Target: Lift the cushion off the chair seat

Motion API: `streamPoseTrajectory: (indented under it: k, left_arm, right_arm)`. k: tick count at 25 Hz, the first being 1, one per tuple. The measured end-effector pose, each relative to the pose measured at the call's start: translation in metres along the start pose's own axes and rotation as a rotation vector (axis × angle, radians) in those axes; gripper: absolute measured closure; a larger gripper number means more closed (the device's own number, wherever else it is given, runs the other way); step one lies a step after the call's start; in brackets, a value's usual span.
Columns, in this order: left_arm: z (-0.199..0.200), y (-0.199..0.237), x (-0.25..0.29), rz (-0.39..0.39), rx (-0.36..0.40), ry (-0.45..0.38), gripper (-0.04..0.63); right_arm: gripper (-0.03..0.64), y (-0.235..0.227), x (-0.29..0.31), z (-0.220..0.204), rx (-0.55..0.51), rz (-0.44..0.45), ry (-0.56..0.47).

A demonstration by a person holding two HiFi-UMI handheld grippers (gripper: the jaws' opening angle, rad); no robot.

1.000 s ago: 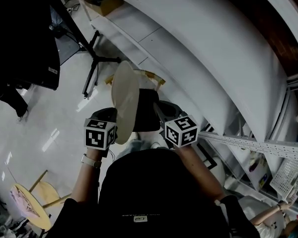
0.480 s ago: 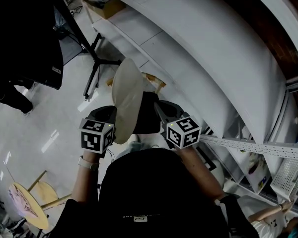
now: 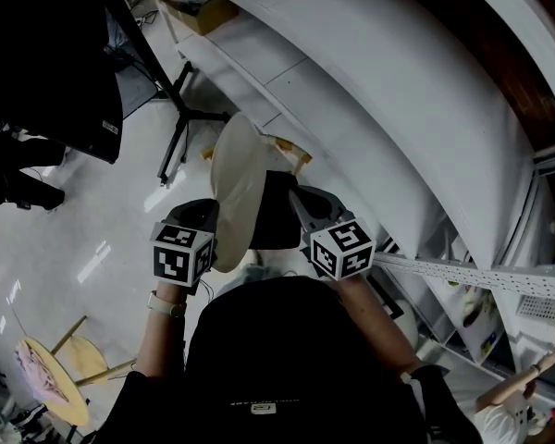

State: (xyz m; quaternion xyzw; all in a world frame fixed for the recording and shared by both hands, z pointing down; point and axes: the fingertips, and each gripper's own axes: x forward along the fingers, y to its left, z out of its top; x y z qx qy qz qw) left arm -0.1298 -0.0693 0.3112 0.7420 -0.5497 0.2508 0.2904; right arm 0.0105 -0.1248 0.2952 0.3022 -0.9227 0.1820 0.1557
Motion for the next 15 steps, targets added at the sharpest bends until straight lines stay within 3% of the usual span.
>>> streamPoseTrajectory:
  k: [15]
  left_arm:
    - [-0.0062,-0.0008,0.0033,0.003,-0.014,0.000,0.571]
  right_arm:
    - [0.607,-0.0009,-0.0037,-0.0030,-0.003,-0.013,0.011]
